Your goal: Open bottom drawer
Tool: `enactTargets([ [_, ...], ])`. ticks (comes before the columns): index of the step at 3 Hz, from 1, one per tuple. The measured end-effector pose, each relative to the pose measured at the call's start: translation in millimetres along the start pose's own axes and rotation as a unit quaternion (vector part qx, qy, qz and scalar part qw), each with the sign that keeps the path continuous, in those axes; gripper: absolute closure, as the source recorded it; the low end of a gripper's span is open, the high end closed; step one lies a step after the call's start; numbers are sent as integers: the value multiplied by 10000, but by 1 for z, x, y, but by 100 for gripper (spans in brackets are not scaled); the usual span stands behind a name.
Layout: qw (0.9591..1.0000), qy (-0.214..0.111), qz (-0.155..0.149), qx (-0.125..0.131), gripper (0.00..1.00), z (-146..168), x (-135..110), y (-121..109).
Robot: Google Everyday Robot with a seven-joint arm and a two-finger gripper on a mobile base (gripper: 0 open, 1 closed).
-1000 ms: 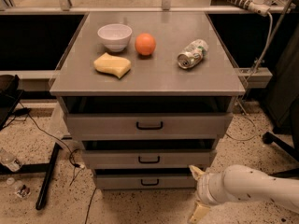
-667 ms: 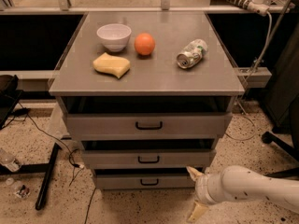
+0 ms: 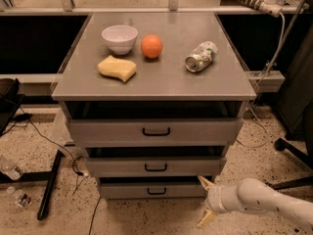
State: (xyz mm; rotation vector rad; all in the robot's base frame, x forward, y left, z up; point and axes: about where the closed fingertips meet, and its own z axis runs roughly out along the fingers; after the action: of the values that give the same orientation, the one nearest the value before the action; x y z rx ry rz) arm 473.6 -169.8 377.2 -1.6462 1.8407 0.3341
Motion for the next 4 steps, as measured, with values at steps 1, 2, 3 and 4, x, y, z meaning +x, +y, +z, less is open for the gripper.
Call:
enactTargets([
  [1, 9987, -353, 336, 132, 0, 20, 38, -9],
  [2, 9952, -658, 685, 223, 0, 48, 71, -15],
  [3, 9959, -623, 631, 201, 0, 50, 67, -12],
  [4, 9966, -536, 628, 45, 0, 75, 70, -13],
])
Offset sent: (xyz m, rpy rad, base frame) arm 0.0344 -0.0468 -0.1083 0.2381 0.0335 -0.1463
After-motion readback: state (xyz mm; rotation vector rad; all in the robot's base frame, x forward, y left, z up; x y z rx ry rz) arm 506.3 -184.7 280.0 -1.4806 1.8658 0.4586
